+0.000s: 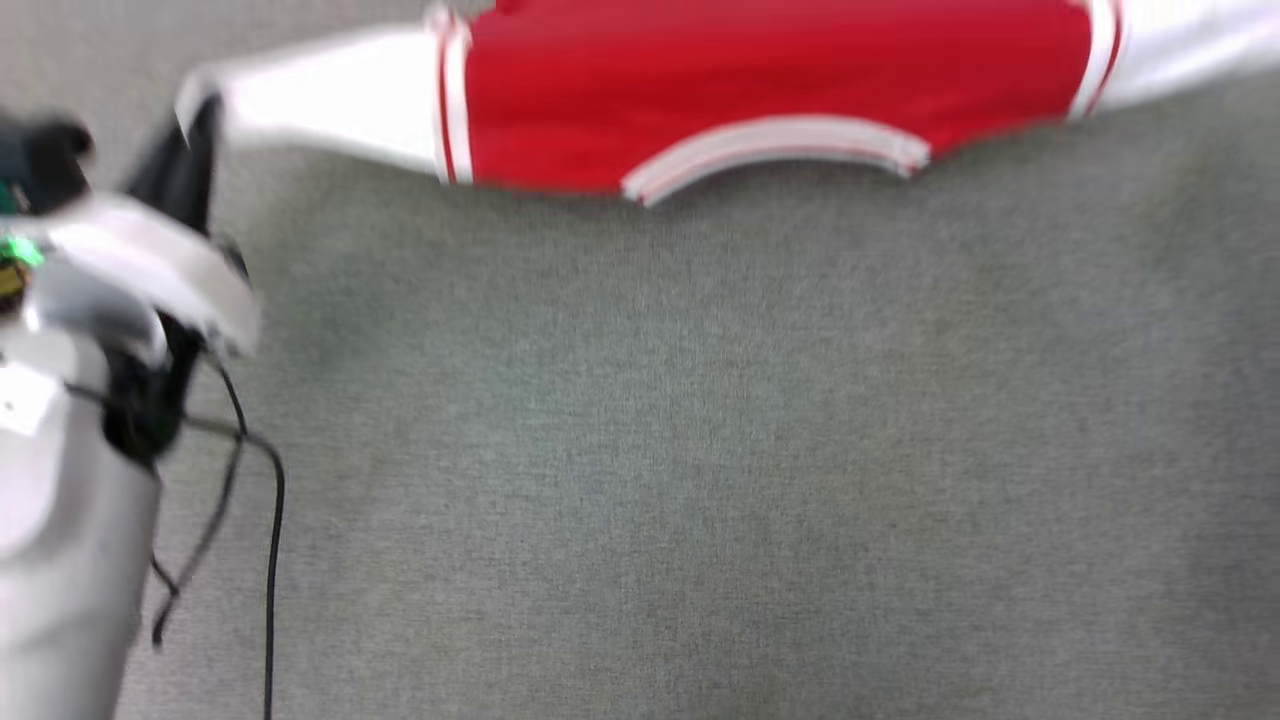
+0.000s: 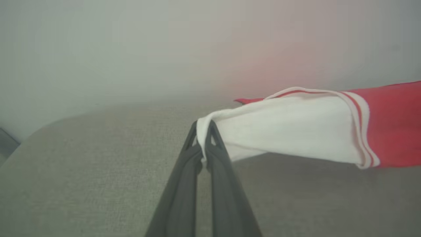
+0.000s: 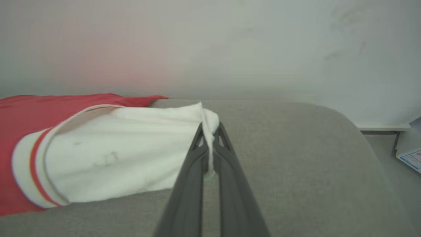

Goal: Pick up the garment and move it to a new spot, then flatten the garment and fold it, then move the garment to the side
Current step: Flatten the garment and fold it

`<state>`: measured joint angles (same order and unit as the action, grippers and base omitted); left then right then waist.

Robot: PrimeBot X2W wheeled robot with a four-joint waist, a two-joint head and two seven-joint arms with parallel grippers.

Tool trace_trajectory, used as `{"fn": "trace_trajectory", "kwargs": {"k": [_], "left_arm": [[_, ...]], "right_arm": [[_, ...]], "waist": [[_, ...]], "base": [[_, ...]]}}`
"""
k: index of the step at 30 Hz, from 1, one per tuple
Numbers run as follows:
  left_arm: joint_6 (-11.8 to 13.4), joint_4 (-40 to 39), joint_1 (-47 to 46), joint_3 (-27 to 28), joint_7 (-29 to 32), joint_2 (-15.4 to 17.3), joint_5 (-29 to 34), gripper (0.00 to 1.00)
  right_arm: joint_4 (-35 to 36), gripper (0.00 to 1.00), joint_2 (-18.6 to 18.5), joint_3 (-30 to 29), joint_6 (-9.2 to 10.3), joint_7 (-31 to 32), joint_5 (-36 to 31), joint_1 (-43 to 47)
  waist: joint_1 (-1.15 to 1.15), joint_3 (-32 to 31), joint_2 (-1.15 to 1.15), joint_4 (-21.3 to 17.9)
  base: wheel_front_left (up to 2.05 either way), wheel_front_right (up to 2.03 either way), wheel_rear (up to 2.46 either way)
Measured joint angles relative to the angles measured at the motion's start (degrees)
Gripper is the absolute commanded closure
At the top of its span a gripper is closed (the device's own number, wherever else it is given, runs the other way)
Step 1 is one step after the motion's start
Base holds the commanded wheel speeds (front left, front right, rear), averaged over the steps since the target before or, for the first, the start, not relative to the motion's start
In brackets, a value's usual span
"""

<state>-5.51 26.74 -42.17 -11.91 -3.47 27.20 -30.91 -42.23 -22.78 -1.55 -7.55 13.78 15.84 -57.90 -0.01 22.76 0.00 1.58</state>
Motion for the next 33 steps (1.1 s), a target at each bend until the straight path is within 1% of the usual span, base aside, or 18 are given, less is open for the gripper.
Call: {"fn": "trace_trajectory", "kwargs": {"k": [3, 9, 14, 18, 22, 25, 28, 30, 33], "left_arm": [[0.6, -2.6, 5.8, 0.0, 2.4, 0.4, -1.3, 1.00], [1.7, -7.7, 18.0, -1.1, 8.7, 1.3, -3.7, 1.00], [3.1, -12.1, 26.0, -2.0, 13.6, 1.7, -5.8, 1.00], [4.2, -15.8, 31.9, -2.3, 17.0, 2.9, -7.3, 1.00], [5.4, -19.8, 37.9, -2.3, 20.0, 4.1, -9.0, 1.00], [6.1, -22.3, 42.4, -1.5, 22.8, 5.0, -11.7, 1.00], [6.6, -24.7, 45.8, -0.8, 24.1, 6.1, -13.0, 1.00], [6.6, -26.4, 47.6, -0.9, 25.3, 6.0, -14.4, 1.00], [6.6, -28.7, 49.6, -0.9, 26.7, 5.5, -16.7, 1.00]], "right_arm": [[0.8, 1.00, -1.0, 0.9, -0.01, 2.5, 2.6, 5.6], [3.4, 1.00, -1.9, 1.1, -0.01, 6.7, 7.1, 15.9], [6.4, 1.00, -2.2, 0.0, -0.01, 11.0, 10.6, 23.7], [10.0, 1.00, -2.4, -0.7, -0.01, 14.5, 12.9, 29.7], [13.8, 1.00, -2.3, -2.7, 0.00, 18.3, 14.9, 36.1], [17.0, 1.00, -1.8, -3.4, 0.00, 21.5, 15.4, 41.8], [20.0, 1.00, -1.1, -5.0, 0.00, 24.4, 15.6, 46.7], [21.9, 1.00, -0.8, -6.6, 0.00, 26.4, 15.8, 49.2], [25.2, 1.00, -0.8, -7.8, 0.01, 28.2, 13.7, 52.9]], "waist": [[0.00, -2.8, 0.00, 0.0], [-0.01, -7.8, 0.00, -0.2], [-0.01, -11.3, 0.00, -0.6], [-0.01, -13.6, 0.00, -1.0], [-0.01, -15.6, 0.00, -1.4], [-0.01, -16.8, 0.00, -1.7], [0.00, -17.4, 0.00, -1.9], [0.00, -17.6, 0.00, -1.8], [0.00, -17.7, 0.00, -1.7]], "base": [[0.00, 0.00, 0.00], [0.00, 0.00, 0.00], [0.00, 0.00, 0.00], [0.00, 0.00, 0.00], [0.00, 0.00, 0.00], [0.00, 0.00, 0.00], [0.00, 0.00, 0.00], [0.00, 0.00, 0.00], [0.00, 0.00, 0.00]]}}
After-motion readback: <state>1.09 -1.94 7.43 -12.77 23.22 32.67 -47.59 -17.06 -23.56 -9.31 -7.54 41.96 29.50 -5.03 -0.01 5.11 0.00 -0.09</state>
